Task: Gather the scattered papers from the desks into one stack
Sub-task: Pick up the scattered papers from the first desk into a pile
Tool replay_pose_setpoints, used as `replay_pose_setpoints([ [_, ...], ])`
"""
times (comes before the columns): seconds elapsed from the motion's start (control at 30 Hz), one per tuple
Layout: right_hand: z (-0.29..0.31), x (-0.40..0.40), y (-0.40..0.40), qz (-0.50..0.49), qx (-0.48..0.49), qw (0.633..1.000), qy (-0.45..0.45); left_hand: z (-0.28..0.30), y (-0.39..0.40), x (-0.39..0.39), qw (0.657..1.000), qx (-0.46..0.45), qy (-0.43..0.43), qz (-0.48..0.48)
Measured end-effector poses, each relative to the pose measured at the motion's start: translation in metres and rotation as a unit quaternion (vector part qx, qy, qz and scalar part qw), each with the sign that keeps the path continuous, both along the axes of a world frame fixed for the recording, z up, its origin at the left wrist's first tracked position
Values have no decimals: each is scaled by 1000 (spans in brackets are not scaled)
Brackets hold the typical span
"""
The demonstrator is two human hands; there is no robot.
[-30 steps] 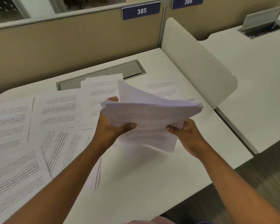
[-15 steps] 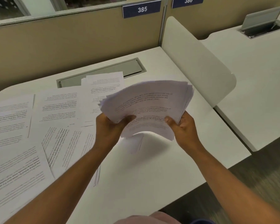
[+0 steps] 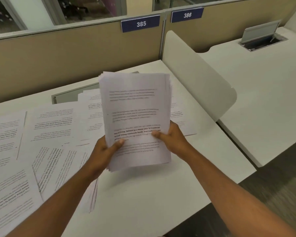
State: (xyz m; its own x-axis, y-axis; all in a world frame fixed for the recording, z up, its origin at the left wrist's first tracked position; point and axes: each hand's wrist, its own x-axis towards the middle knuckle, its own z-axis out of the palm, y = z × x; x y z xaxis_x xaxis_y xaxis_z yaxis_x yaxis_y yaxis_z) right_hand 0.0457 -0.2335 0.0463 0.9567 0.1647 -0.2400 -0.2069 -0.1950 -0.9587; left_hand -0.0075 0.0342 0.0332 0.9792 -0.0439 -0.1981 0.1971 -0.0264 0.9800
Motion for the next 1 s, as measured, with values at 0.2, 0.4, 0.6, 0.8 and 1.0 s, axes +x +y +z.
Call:
replay_pose_setpoints([
  [0.2, -28, 57, -20, -144, -300, 943, 29, -11, 31, -19, 993, -63, 56, 85],
  [0.4, -45, 87, -52, -163, -474, 845, 184, -31, 59, -29, 982, -97, 87, 134],
  [0.6, -51, 103, -68, -141, -373, 902, 167, -45, 64, -27, 977, -110, 85, 159],
  [0.8, -40, 90, -84, -125, -107, 982, 94, -58, 68, -25, 972, -80, 98, 199],
  [1.0, -4, 51, -64, -123, 88, 988, 27, -61, 65, -26, 966, -86, 112, 215],
])
